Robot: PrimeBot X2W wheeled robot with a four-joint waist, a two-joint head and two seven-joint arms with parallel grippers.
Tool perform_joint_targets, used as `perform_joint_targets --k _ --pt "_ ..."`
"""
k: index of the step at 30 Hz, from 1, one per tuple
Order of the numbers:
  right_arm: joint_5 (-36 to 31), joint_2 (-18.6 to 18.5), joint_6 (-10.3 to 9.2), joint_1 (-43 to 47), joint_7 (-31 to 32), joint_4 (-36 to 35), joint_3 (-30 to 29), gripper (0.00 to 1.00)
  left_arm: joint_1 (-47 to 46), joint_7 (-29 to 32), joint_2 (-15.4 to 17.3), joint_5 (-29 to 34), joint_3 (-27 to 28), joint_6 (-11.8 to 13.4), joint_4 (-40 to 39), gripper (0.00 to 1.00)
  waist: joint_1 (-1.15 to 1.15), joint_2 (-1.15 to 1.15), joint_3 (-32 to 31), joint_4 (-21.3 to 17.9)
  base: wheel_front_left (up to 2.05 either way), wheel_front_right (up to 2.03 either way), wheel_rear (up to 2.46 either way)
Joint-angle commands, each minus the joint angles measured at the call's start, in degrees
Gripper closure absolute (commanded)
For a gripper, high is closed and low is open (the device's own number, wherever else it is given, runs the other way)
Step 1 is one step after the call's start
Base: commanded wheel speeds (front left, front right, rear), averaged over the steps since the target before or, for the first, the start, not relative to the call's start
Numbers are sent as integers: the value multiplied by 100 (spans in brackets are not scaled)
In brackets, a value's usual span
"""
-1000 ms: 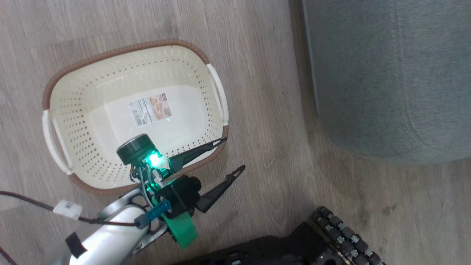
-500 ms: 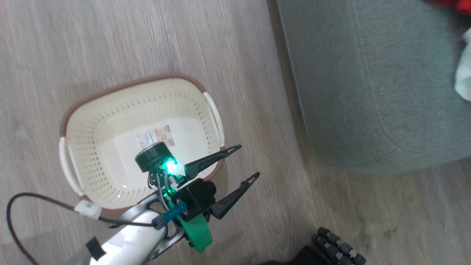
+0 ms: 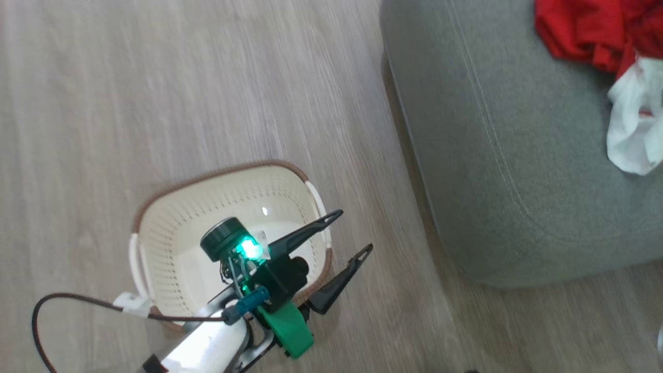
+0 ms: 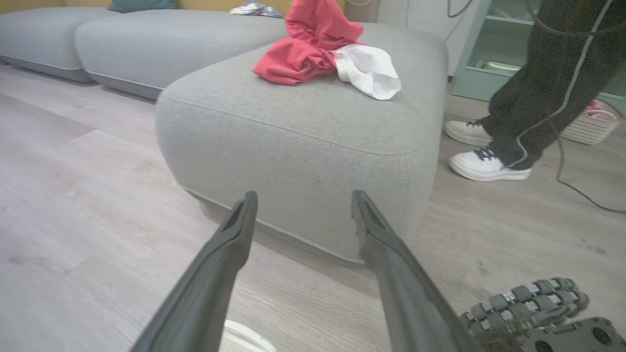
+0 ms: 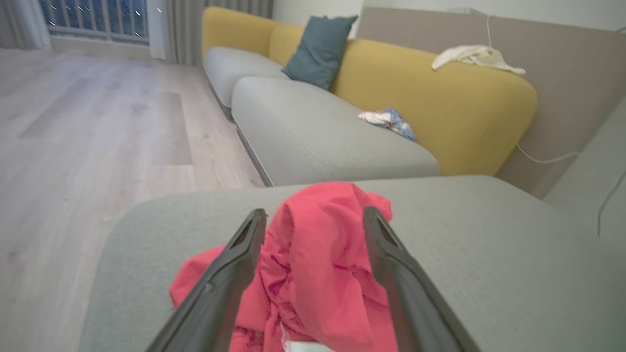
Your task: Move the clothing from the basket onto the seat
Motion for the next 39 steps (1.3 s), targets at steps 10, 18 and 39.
perform_joint_targets --k 10,18,39 --pt "1488 -53 -2 1539 -53 -2069 1558 0 414 -55 -398 22 1097 -4 -29 0 1 0 -1026 709 0 0 0" --pt "1964 22 -2 2525 -53 -3263 2187 0 803 -55 -706 -6 1970 -4 61 0 1 0 -1455 1272 0 0 0" --pt "2401 926 -2 4252 -53 -4440 2779 0 1356 -55 -1281 300 3894 62 53 0 1 0 -1842 2280 0 0 0"
